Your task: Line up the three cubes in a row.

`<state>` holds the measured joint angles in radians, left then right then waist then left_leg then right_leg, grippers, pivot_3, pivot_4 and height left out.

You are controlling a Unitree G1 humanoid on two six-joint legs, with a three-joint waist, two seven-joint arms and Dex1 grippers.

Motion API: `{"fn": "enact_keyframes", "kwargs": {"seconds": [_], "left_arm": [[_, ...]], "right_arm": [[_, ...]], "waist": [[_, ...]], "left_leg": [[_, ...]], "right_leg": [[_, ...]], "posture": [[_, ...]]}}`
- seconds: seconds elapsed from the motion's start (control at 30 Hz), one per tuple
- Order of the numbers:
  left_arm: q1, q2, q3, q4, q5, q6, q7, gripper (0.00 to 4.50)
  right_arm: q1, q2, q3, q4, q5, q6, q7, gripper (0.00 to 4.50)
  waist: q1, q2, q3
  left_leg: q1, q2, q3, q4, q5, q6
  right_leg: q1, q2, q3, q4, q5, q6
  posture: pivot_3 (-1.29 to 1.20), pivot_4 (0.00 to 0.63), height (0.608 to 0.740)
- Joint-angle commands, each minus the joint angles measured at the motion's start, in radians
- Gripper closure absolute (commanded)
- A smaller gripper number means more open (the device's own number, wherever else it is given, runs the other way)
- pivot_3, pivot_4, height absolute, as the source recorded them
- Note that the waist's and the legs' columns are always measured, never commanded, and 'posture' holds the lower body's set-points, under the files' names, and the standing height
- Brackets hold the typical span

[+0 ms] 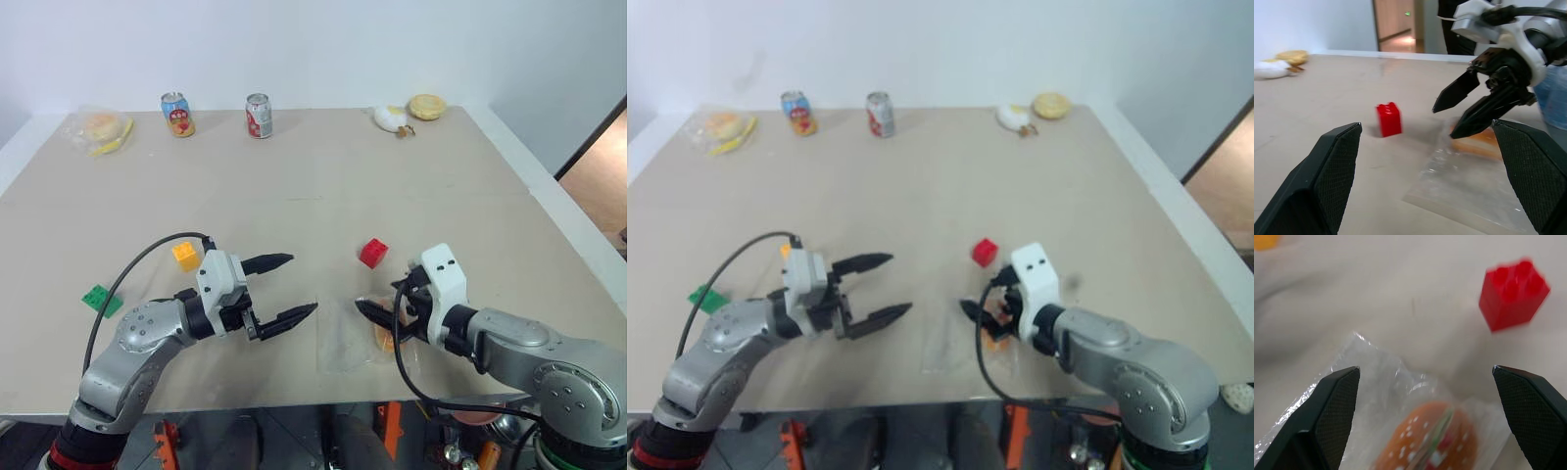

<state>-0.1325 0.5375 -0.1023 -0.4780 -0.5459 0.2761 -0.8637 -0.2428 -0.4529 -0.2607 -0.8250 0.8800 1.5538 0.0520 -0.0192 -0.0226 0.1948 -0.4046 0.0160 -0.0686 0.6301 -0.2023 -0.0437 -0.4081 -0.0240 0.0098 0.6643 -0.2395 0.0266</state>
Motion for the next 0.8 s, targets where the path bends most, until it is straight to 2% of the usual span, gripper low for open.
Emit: {"fn": "enact_keyframes", "kwargs": {"seconds": [0.03, 0.3, 0.4, 0.67, 0.77, 0.8], "left_arm": [[-0.004, 0.034, 0.001, -0.008, -0.024, -0.001, -0.079, 0.09], [-0.018, 0.047, -0.015, 0.014, -0.007, -0.008, -0.153, 0.09], [-0.024, 0.042, -0.016, 0.022, 0.0, -0.009, -0.157, 0.0], [-0.043, 0.028, -0.015, 0.049, 0.017, -0.017, -0.159, 0.0], [-0.058, 0.015, -0.017, 0.063, 0.023, -0.019, -0.156, 0.0], [-0.068, 0.007, -0.02, 0.069, 0.024, -0.016, -0.153, 0.0]], "right_arm": [[0.032, -0.017, -0.058, -0.048, 0.058, 0.061, -0.068, 0.0], [0.07, -0.049, -0.062, 0.001, 0.136, 0.061, -0.184, 0.0], [0.066, -0.047, -0.059, 0.011, 0.161, 0.061, -0.214, 0.78], [0.016, -0.046, -0.065, 0.039, 0.186, 0.061, -0.254, 3.54], [-0.012, -0.089, -0.053, 0.059, 0.209, 0.061, -0.231, 4.3], [-0.018, -0.163, -0.043, 0.061, 0.256, 0.061, -0.171, 4.45]], "waist": [[-0.001, 0.0, 0.0], [-0.002, 0.0, 0.0], [-0.003, 0.0, 0.0], [-0.003, 0.0, 0.0], [-0.003, 0.0, 0.0], [-0.003, 0.001, 0.0]], "left_leg": [[0.0, 0.0, 0.0, 0.0, 0.0, 0.0], [0.0, -0.001, 0.002, 0.0, 0.0, 0.0], [0.0, -0.001, 0.002, 0.0, 0.0, 0.0], [0.0, -0.001, 0.002, 0.0, 0.0, 0.001], [0.0, -0.001, 0.002, 0.0, 0.0, 0.001], [-0.001, -0.001, 0.002, 0.0, 0.0, 0.001]], "right_leg": [[0.0, 0.001, 0.001, 0.0, -0.001, -0.002], [0.0, 0.002, 0.009, 0.0, -0.002, -0.004], [0.0, 0.003, 0.009, 0.0, -0.003, -0.004], [0.0, 0.004, 0.01, 0.0, -0.003, -0.004], [-0.001, 0.004, 0.01, 0.0, -0.003, -0.004], [-0.001, 0.004, 0.01, 0.0, -0.003, -0.004]], "posture": [[0.0, 0.15, 0.74], [0.0, 0.15, 0.74], [0.0, 0.15, 0.74], [0.0, 0.15, 0.74], [0.0, 0.15, 0.74], [0.0, 0.15, 0.74]]}}
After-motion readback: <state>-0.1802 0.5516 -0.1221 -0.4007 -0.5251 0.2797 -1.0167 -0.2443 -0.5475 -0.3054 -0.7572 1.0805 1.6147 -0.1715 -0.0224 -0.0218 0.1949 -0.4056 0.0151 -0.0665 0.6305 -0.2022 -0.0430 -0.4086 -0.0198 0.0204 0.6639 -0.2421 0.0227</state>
